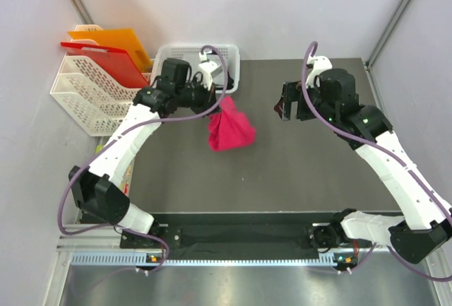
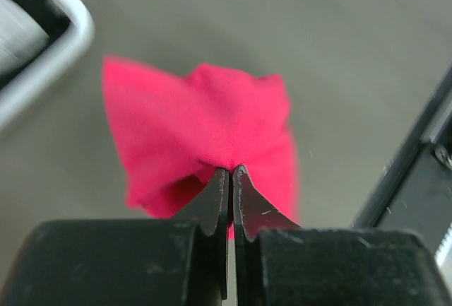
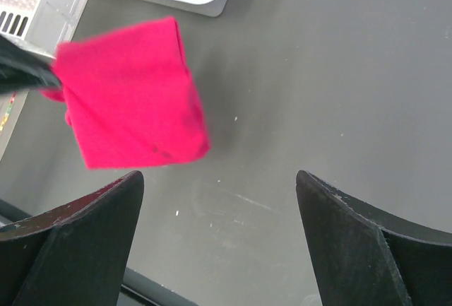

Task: Fold and stack the t-shirts
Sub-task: Move the tshirt to the center of the board

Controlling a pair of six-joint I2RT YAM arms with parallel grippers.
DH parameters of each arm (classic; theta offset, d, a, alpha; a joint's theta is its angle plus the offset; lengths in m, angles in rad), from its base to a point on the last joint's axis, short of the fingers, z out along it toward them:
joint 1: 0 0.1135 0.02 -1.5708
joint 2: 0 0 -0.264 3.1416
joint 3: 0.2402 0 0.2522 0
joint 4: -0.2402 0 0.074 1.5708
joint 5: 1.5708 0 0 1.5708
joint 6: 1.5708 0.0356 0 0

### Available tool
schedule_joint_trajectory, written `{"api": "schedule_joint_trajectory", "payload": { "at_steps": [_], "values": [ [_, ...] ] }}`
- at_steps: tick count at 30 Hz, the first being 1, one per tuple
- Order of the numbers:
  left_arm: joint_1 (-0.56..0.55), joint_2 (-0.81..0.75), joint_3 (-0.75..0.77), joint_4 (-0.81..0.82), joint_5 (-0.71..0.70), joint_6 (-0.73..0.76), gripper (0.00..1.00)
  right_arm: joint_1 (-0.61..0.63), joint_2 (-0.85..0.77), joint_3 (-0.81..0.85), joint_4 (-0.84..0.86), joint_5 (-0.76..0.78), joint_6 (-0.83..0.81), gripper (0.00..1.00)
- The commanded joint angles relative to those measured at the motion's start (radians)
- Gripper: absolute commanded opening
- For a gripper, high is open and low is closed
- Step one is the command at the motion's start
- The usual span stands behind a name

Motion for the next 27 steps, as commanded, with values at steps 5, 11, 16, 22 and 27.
{"api": "schedule_joint_trajectory", "payload": {
  "at_steps": [5,11,16,22,27],
  "values": [
    [-0.088,0.008,-0.006,-0.006,0.057,-0.035,0.43,-0.005,-0.037,0.036,0.031,0.035,0.018,0.89],
    [-0.088,-0.003,0.026,-0.037,0.025,-0.038,0.99,-0.006,-0.04,0.041,0.022,0.035,0.017,0.93],
    [-0.088,-0.047,0.024,-0.029,-0.081,-0.053,0.99,-0.005,-0.03,0.061,0.016,0.032,0.007,0.95],
    [-0.075,-0.081,0.009,-0.011,-0.337,-0.068,0.99,-0.005,0.014,0.096,0.002,0.018,-0.002,1.0],
    [0.02,-0.018,0.054,-0.111,-0.4,-0.099,0.99,-0.005,0.092,0.151,-0.034,-0.02,0.004,1.0]
  ]
}}
